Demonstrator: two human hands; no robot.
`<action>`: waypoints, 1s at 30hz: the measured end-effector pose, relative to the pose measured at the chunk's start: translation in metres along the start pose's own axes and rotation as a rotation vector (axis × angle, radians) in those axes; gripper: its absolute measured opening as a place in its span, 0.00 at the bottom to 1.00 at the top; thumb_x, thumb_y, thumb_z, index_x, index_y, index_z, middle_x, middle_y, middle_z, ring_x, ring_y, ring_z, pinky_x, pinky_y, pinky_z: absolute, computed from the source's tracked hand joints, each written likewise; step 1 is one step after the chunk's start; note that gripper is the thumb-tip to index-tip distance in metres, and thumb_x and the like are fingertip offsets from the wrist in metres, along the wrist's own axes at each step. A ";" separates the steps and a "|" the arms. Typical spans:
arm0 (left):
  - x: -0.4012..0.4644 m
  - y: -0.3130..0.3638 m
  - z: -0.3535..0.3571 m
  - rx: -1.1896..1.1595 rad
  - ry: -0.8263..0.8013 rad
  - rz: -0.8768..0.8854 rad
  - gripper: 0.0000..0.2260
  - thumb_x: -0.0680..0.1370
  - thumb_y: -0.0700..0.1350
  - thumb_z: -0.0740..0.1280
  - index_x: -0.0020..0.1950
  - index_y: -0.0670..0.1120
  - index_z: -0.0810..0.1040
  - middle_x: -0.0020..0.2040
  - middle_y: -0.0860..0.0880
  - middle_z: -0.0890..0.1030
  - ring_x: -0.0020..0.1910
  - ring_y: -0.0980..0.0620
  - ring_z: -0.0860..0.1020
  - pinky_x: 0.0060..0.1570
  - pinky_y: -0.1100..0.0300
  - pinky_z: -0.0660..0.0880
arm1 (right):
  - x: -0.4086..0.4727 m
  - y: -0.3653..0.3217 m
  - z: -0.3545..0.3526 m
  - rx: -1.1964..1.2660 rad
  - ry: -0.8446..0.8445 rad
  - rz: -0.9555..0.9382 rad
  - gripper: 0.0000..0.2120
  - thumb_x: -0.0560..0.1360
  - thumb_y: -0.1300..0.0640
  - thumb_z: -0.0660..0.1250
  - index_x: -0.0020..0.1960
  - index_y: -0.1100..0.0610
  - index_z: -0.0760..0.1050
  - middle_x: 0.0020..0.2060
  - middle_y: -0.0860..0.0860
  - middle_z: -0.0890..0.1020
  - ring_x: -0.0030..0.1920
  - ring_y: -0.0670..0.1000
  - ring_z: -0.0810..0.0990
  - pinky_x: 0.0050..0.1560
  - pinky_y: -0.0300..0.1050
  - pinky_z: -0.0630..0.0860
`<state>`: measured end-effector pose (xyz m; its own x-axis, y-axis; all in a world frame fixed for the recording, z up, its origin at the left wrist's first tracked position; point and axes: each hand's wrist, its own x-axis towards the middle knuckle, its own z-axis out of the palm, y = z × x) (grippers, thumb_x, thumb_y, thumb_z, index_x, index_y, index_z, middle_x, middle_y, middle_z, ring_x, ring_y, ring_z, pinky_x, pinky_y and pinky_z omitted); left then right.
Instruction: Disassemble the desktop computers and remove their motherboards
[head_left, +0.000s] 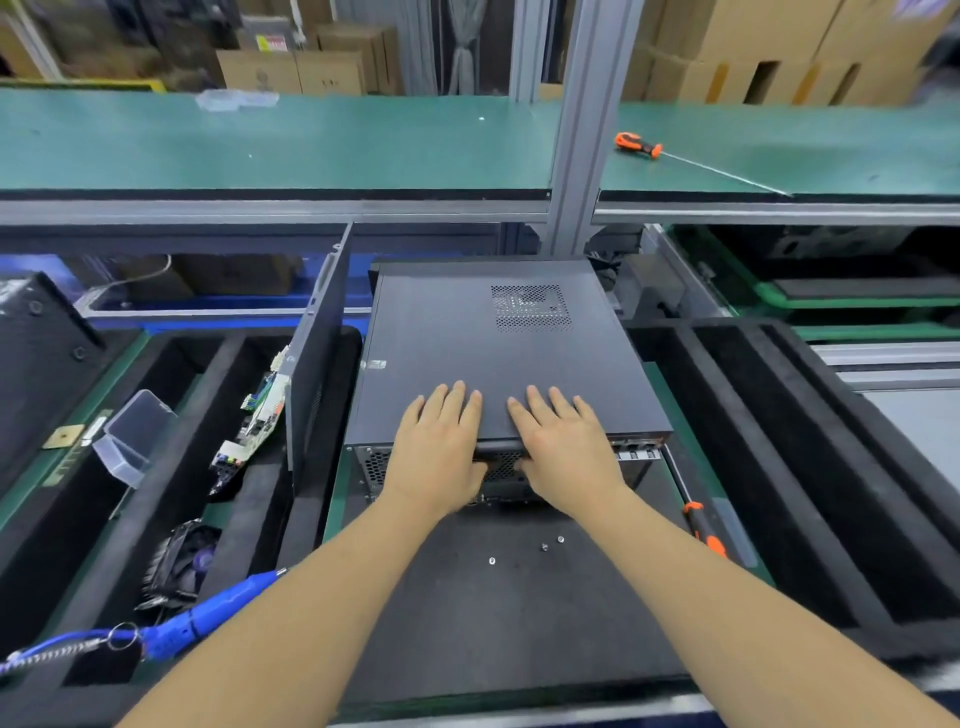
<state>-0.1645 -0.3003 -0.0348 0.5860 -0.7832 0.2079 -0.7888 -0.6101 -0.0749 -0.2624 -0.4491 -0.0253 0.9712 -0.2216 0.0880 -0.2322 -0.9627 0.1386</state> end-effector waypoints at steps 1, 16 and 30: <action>0.004 0.000 -0.004 -0.006 0.006 0.011 0.36 0.73 0.62 0.68 0.75 0.46 0.63 0.76 0.42 0.66 0.74 0.42 0.64 0.73 0.47 0.61 | 0.004 0.000 -0.004 -0.005 0.018 -0.009 0.34 0.77 0.42 0.66 0.78 0.54 0.59 0.76 0.58 0.64 0.75 0.62 0.63 0.72 0.59 0.60; 0.009 -0.014 0.010 0.026 -0.097 -0.019 0.47 0.72 0.59 0.68 0.82 0.44 0.45 0.81 0.40 0.49 0.80 0.40 0.49 0.79 0.49 0.49 | 0.012 0.005 0.005 -0.028 -0.115 0.037 0.50 0.75 0.39 0.68 0.80 0.52 0.37 0.79 0.63 0.45 0.77 0.70 0.47 0.69 0.79 0.49; -0.003 0.000 0.003 0.051 -0.094 -0.064 0.43 0.72 0.50 0.67 0.82 0.44 0.48 0.81 0.40 0.53 0.80 0.40 0.53 0.78 0.46 0.52 | 0.002 -0.002 0.005 -0.049 -0.096 0.053 0.44 0.78 0.44 0.66 0.80 0.53 0.39 0.79 0.63 0.49 0.77 0.70 0.49 0.70 0.77 0.50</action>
<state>-0.1656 -0.2987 -0.0382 0.6512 -0.7491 0.1216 -0.7405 -0.6623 -0.1144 -0.2594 -0.4489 -0.0304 0.9576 -0.2881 0.0023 -0.2836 -0.9411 0.1844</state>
